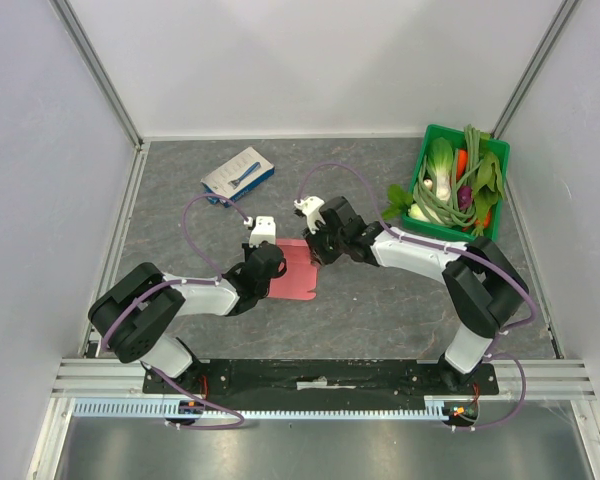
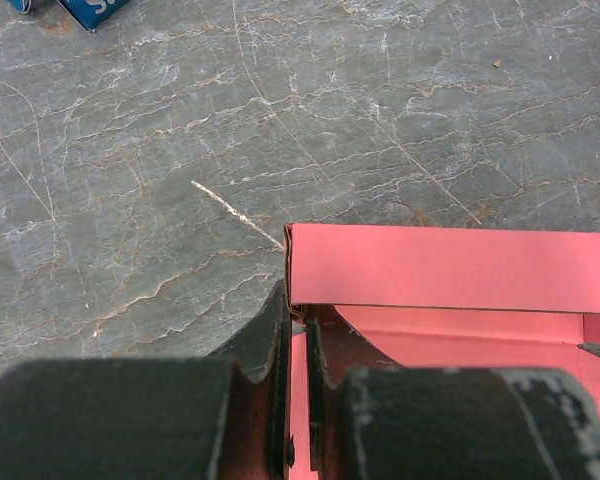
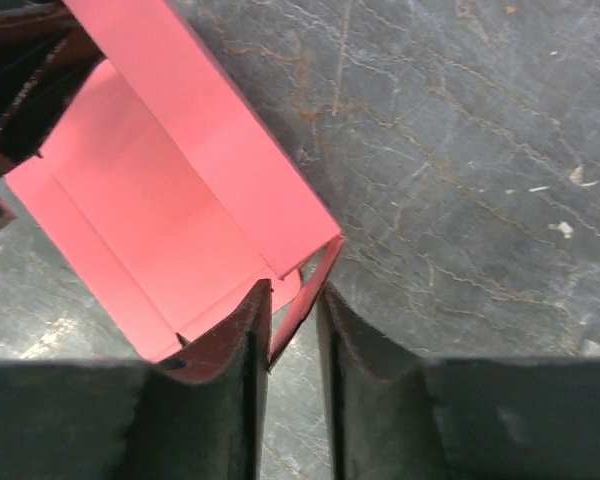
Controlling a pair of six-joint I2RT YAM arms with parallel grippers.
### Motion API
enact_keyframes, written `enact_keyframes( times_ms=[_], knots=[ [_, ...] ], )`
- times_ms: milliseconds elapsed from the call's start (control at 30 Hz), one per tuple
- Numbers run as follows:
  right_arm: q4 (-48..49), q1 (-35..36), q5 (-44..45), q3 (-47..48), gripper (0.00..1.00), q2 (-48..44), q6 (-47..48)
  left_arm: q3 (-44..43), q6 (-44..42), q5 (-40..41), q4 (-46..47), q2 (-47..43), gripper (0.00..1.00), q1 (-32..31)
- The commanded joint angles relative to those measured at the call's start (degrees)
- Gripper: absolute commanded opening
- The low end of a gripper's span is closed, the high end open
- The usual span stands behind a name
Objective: Fold the paper box
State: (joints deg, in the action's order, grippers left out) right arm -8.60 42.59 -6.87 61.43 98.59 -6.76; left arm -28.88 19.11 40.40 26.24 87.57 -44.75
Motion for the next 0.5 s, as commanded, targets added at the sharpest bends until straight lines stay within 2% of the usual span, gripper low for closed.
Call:
enact_keyframes(
  times_ms=[0, 100, 467],
  knots=[
    [3.8, 0.9, -8.1, -0.8, 0.37, -2.3, 1.0, -0.4, 1.0, -0.6, 0.2, -0.8, 0.02, -0.7],
    [7.8, 0.8, -10.4, -4.2, 0.48, -3.7, 2.8, -0.2, 1.1, -0.7, 0.2, -1.1, 0.02, -0.7],
    [22.5, 0.9, -13.7, -9.3, 0.58, -2.8, 6.3, -0.3, 0.7, -0.7, 0.1, -1.2, 0.02, -0.7]
  ],
)
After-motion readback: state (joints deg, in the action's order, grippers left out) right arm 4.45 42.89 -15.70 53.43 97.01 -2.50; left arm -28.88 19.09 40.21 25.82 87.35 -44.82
